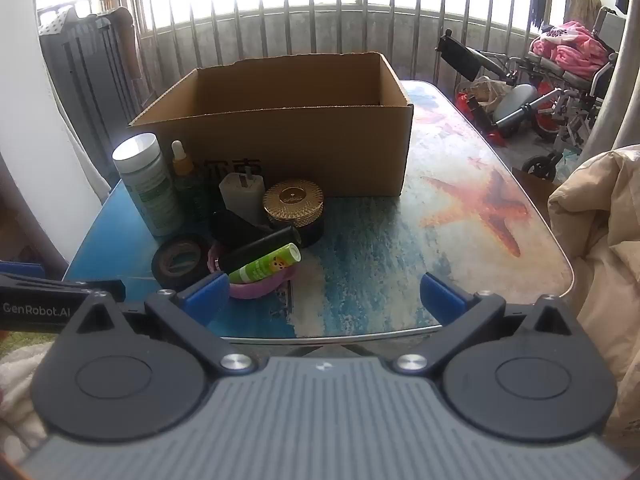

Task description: Organize rigid objects

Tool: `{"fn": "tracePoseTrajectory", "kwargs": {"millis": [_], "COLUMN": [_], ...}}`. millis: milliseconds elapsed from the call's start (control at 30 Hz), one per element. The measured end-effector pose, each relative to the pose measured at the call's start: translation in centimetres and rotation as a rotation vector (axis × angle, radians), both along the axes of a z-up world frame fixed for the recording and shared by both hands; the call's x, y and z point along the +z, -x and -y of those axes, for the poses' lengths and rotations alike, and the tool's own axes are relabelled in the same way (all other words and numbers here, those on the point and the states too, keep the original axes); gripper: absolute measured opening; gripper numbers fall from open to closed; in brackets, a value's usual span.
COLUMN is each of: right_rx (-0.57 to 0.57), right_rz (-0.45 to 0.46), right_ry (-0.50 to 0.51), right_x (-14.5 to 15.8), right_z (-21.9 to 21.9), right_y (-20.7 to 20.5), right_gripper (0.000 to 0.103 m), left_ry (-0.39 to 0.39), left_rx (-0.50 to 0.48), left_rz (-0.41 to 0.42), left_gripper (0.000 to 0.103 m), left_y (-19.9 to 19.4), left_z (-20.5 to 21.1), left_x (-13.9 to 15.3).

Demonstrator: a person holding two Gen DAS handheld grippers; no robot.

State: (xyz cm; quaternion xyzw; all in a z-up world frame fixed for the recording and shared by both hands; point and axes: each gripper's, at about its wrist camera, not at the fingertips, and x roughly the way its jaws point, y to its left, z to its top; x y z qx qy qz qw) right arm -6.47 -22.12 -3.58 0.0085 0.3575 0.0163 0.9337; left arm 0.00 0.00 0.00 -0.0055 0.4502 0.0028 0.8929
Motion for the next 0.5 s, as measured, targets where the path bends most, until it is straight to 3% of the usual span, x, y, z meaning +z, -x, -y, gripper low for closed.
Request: {"fn": "tracePoseTrajectory", "kwargs": {"millis": [500], "right_rx": [0.004], "right_rz": [0.005], "right_ry": [0.016], "right_x": [0.34], "right_z": [-0.47], "right_y": [0.0], "right_gripper": [0.102], "left_ry": [-0.008], "left_rx": [0.02], "left_rz": [-0.016], "left_gripper": [0.102], "left_y": [0.21], "left_z": [-0.14], "left_x": [0.15]}}
